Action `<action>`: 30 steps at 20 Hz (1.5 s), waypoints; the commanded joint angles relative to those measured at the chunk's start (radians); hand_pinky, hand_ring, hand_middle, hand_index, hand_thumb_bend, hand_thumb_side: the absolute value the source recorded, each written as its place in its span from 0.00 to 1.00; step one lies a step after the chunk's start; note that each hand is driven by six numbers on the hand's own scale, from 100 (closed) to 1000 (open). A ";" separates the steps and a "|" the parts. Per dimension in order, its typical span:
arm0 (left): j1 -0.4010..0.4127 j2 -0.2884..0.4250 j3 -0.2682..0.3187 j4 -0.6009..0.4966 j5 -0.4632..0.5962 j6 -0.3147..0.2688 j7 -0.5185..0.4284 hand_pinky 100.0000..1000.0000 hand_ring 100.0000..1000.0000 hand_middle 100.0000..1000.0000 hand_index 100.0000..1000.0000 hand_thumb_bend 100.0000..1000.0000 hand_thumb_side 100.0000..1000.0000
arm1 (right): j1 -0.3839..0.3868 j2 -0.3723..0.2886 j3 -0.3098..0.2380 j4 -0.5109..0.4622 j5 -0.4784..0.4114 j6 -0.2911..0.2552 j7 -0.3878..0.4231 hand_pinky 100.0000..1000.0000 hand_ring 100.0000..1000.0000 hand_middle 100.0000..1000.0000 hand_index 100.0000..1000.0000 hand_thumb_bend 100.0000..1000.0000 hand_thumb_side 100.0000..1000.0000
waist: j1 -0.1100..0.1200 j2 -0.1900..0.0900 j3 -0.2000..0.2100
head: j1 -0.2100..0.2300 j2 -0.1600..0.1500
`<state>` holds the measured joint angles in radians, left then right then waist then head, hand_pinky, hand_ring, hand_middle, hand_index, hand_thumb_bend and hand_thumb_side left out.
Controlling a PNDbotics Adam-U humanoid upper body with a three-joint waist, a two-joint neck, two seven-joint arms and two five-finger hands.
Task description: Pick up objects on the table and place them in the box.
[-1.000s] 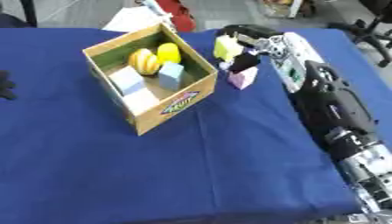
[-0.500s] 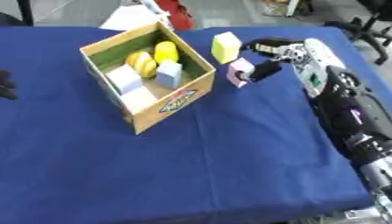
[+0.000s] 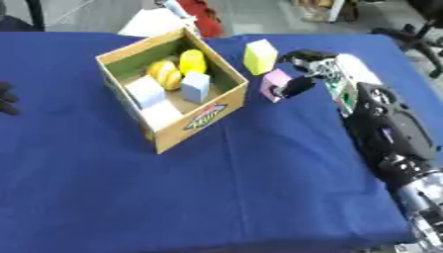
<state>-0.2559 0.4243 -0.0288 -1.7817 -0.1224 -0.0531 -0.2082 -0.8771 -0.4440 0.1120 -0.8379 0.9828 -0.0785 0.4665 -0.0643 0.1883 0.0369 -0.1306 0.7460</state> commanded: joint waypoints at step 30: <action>-0.047 -0.059 -0.016 -0.022 0.021 -0.002 -0.015 0.70 0.55 0.57 0.76 0.00 0.67 | -0.224 0.159 0.019 -0.027 -0.175 -0.104 -0.226 0.60 0.60 0.74 0.95 0.00 0.37 | -0.009 0.004 0.121 | -0.073 -0.044</action>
<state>-0.2865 0.3603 -0.0446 -1.7838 -0.1080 -0.0535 -0.2186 -1.0747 -0.2858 0.1388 -0.8804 0.7947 -0.1757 0.2437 -0.0643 0.1952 0.1624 -0.1937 0.7170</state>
